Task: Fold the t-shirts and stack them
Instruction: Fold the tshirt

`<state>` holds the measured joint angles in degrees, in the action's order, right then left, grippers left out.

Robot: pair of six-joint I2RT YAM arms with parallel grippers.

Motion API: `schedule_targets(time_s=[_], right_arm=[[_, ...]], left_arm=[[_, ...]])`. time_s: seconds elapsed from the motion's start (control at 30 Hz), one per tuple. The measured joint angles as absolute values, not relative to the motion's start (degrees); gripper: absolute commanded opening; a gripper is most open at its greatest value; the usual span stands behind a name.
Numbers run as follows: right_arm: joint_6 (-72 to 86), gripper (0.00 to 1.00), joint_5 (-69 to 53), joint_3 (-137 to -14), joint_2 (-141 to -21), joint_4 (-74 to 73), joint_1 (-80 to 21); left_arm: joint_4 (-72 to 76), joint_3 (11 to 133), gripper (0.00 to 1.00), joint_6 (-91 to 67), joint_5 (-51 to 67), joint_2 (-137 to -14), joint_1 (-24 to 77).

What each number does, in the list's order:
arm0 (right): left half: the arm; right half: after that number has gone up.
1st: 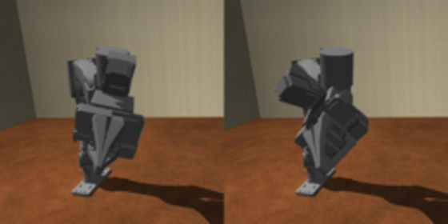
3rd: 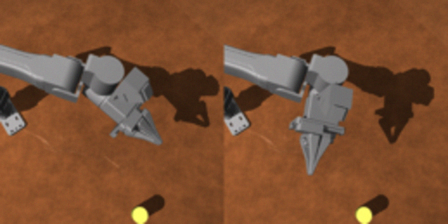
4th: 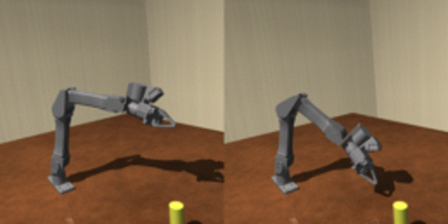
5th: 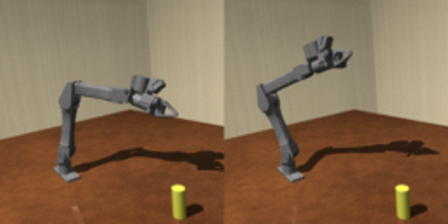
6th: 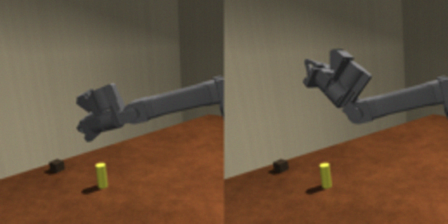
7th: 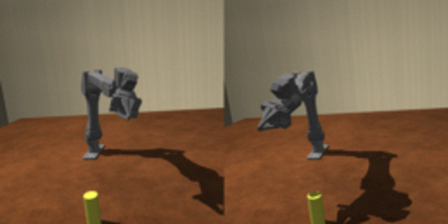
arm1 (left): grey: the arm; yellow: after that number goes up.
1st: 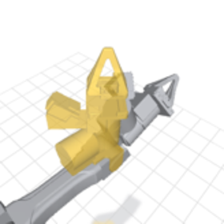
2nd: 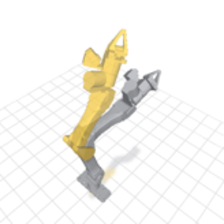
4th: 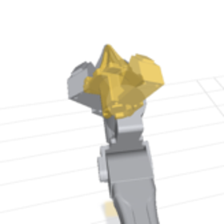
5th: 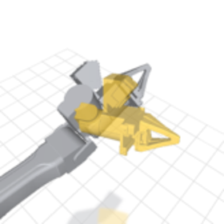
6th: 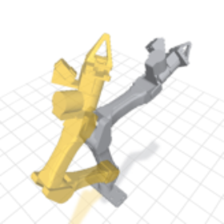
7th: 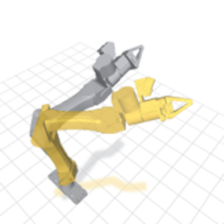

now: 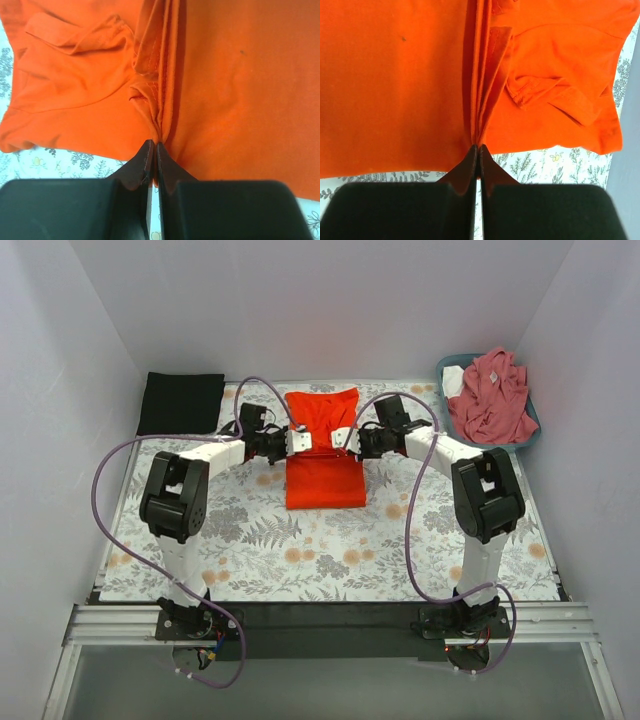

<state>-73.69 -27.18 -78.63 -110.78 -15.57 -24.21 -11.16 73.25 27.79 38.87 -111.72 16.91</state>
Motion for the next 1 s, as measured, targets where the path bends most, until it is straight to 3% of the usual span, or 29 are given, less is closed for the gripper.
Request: schedule_targets(time_s=[0.03, 0.1, 0.13, 0.17, 0.37, 0.43, 0.53, 0.83, 1.0], right_arm=[[-73.6, 0.26, -27.2, -79.0, -111.1, -15.5, -24.1], [-73.1, 0.43, -26.9, -79.2, -111.4, -15.6, -24.1], [-73.0, 0.56, -26.7, -79.5, -111.6, -15.6, -24.1], [-72.5, 0.58, -26.3, -79.8, -111.6, -15.5, -24.0], [-70.8, 0.57, -24.3, -79.3, -109.6, -15.4, -23.9], [-70.3, 0.45, -24.2, -77.9, -106.7, -15.9, -23.9], [-67.8, 0.36, -24.7, -74.6, -99.6, -17.3, -24.1], [-51.3, 0.38, -30.7, -69.5, -92.3, -20.9, -27.1], [-53.0, 0.38, -28.7, -56.2, -89.6, -20.0, -32.1]], left_arm=[[-10.9, 73.3, 0.19, 27.8, 38.8, -112.2, 16.9], [-10.5, 73.6, 0.39, 27.9, 38.1, -113.2, 16.8], [-9.9, 73.7, 0.52, 27.4, 37.5, -113.6, 16.8], [-9.3, 73.9, 0.57, 27.3, 37.0, -113.8, 16.7], [-7.0, 76.2, 0.57, 22.3, 35.2, -113.1, 15.4], [-6.9, 74.7, 0.54, 20.4, 35.2, -110.4, 15.0], [-8.1, 69.5, 0.46, 16.1, 36.1, -102.6, 14.4], [-11.3, 60.1, 0.53, -9.5, 43.7, -88.6, 17.0], [-11.5, 48.1, 0.53, -4.4, 42.4, -86.1, 20.5]])
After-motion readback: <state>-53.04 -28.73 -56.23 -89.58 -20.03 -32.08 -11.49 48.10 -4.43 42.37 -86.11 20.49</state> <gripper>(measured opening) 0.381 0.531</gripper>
